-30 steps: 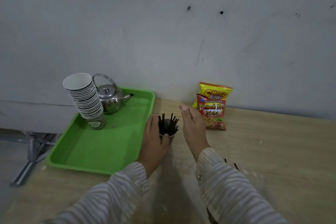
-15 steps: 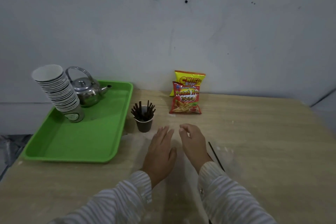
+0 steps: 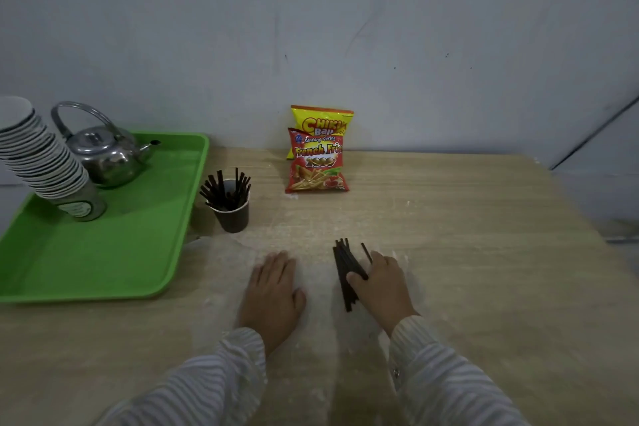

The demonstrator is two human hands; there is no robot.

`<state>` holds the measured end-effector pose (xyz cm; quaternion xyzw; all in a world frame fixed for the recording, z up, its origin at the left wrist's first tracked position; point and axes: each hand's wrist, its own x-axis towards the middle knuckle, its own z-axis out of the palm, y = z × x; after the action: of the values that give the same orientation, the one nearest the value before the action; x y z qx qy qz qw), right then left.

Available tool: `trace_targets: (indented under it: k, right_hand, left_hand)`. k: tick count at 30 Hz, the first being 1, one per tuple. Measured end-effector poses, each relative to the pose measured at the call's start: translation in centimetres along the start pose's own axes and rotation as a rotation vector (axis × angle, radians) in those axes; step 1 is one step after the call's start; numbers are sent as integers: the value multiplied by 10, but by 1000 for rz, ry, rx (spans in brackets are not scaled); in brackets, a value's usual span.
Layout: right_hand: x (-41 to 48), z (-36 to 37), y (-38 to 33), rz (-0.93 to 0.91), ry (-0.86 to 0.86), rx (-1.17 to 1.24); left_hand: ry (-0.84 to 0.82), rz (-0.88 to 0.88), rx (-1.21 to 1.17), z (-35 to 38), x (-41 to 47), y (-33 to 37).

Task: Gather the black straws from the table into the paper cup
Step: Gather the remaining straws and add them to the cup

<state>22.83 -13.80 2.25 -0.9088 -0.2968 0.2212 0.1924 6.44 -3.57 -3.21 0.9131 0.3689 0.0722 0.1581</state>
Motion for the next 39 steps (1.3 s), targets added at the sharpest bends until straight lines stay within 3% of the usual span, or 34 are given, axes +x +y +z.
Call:
trace_targets:
  k: [3,11,22,30,39]
  right_hand:
    - [-2,7,3,-18,-69,-160]
    - [2,27,-6,-254,18,-344]
    - [29,20,-27,-144,-67,-405]
    - [39,23,-38,65,-143,-360]
    - [43,16,-26,-4,-191,-264]
  left_hand:
    - [25,3,33,2,1,0]
    - [21,6,48,5,2,-2]
    - [10,7,11,7,2,-3]
    - [16,10,26,9,2,-4]
    - [20,7,29,8,3,-3]
